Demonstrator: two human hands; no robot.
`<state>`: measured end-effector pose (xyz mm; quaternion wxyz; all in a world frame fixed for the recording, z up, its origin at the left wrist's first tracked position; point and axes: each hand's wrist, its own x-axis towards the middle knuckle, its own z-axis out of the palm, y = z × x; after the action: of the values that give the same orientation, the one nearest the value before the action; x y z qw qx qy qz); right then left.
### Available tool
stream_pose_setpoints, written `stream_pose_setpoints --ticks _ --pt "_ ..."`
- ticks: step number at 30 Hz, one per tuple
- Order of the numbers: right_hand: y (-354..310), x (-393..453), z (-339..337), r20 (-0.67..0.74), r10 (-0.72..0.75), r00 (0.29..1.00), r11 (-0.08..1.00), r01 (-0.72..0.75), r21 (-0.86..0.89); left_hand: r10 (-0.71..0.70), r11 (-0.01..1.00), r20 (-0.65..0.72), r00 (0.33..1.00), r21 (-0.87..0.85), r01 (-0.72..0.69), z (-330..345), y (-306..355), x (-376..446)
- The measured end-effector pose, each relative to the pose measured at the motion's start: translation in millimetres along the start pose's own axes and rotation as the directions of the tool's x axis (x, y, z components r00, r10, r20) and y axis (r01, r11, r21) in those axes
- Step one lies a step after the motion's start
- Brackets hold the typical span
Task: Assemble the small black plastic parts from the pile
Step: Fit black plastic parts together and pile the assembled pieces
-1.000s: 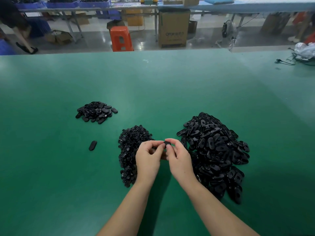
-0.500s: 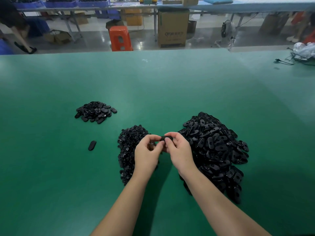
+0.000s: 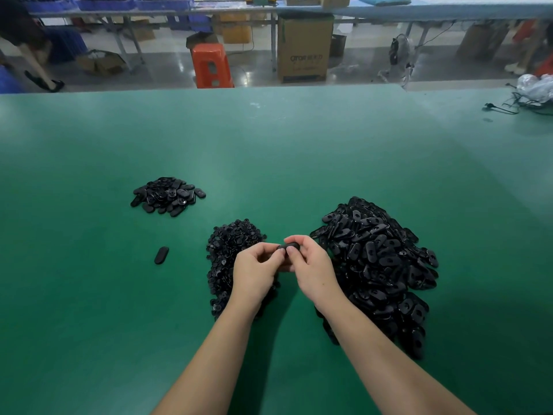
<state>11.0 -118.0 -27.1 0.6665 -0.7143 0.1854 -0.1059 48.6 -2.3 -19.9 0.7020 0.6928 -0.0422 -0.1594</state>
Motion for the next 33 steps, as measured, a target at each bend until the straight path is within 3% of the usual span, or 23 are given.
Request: stream_pose_setpoints --ticks 9,19,25,33 --pt "-1 -1 1 0.051 0.005 0.999 0.994 0.001 -0.111 -0.059 0.993 0.007 0.998 -0.101 0.060 -5 2 -3" --pt "-9 2 14 0.112 -0.007 0.994 0.976 0.031 -0.214 -0.041 0.999 -0.058 0.997 -0.016 0.040 -16 5 -6" --pt "-17 -3 9 0.133 0.097 0.986 0.995 -0.096 -0.007 -0.025 0.997 -0.088 0.996 0.077 0.032 -19 -2 -5" --pt "-18 -2 8 0.108 0.059 0.992 0.984 -0.040 -0.172 0.054 0.976 -0.057 0.997 0.214 -0.040 -21 -7 -2"
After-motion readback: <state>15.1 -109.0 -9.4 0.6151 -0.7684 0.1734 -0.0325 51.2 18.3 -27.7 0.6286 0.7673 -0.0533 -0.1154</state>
